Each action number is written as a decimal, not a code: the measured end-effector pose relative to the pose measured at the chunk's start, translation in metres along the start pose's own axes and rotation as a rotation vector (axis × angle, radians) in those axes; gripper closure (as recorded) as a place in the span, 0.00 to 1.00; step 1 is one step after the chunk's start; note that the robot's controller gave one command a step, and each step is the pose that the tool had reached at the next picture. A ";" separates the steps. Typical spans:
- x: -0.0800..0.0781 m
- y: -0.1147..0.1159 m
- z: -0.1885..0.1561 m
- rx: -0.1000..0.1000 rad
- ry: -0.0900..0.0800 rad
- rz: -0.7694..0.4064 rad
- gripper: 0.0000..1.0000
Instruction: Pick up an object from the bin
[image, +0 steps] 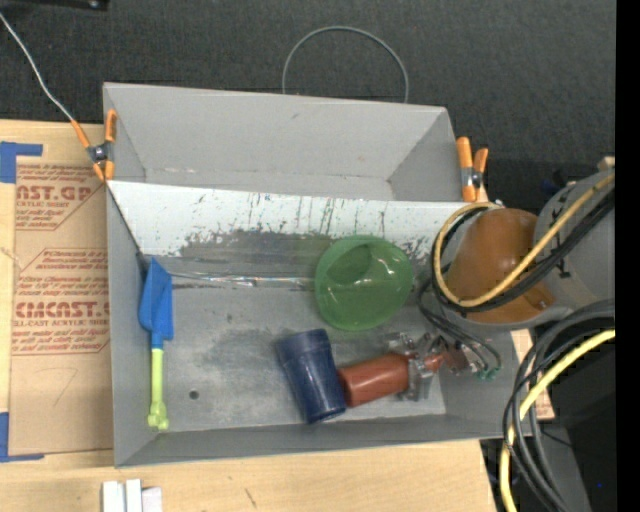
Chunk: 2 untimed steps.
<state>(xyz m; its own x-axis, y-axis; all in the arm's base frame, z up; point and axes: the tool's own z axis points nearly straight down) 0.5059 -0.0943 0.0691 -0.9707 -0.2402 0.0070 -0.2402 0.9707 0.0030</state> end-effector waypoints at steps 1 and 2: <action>0.000 0.000 0.000 0.000 0.000 0.000 1.00; -0.002 0.013 -0.089 -0.002 0.004 0.017 1.00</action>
Offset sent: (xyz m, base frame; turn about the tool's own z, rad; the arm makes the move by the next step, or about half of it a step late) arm 0.0010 0.0154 0.1079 0.0183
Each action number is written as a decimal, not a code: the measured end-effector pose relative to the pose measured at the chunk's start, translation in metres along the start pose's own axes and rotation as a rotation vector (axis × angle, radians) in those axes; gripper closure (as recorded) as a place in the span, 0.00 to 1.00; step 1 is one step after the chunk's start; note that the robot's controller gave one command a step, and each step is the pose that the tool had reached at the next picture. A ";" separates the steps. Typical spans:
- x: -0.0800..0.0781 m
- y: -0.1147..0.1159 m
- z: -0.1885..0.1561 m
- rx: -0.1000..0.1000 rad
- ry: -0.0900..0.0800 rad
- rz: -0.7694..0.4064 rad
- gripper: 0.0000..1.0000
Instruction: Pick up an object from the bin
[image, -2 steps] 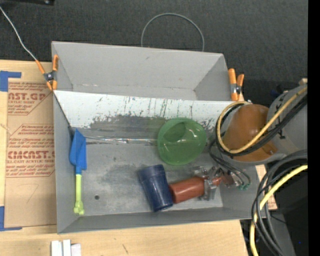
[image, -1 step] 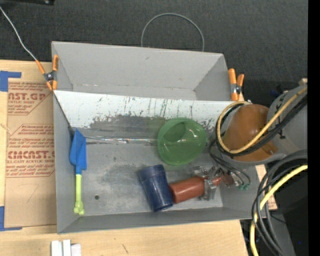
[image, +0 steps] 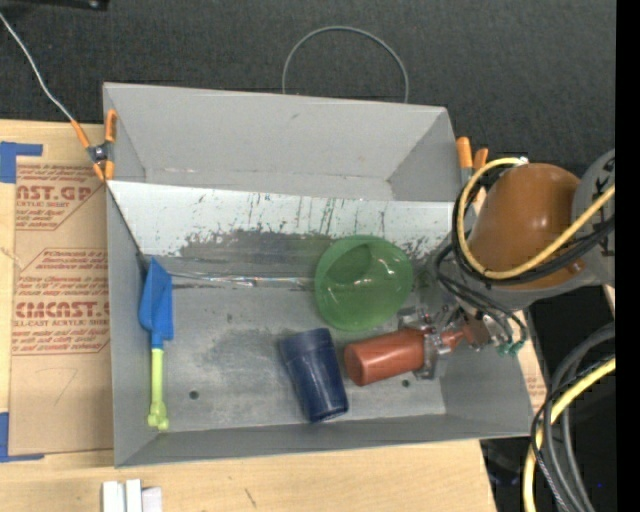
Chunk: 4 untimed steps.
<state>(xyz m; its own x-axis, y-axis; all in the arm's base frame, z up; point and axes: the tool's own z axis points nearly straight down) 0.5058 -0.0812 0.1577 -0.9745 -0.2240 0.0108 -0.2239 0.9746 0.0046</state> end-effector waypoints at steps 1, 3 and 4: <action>-0.010 -0.006 0.056 0.002 -0.009 0.007 1.00; -0.028 -0.013 0.055 0.002 -0.014 0.036 1.00; -0.023 -0.018 -0.009 -0.001 0.000 0.030 1.00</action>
Offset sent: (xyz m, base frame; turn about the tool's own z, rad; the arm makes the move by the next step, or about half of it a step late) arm 0.0104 -0.0222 0.1569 -0.0074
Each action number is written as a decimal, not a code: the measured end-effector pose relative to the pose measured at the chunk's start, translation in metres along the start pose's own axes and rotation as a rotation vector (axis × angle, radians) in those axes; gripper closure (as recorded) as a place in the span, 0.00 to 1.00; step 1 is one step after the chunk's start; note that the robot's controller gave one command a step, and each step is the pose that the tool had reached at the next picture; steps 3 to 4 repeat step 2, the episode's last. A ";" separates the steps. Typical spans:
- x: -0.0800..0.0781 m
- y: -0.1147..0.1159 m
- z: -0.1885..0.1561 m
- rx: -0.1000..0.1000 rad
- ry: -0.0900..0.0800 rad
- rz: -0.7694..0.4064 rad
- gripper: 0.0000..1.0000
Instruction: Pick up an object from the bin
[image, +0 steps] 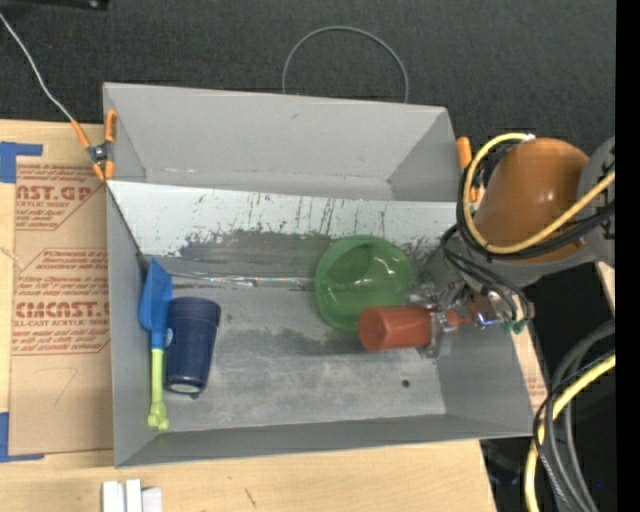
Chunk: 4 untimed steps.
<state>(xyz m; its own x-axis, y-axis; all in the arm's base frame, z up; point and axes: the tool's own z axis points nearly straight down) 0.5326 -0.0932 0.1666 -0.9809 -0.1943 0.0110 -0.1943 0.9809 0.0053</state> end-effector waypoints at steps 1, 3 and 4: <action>-0.018 0.027 0.057 0.003 -0.017 -0.009 1.00; -0.017 0.026 -0.006 0.000 -0.005 -0.038 1.00; -0.017 0.026 -0.006 0.000 -0.005 -0.038 1.00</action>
Offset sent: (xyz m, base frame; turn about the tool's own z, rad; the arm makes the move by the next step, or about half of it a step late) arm 0.0166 0.0182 0.2328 -0.1036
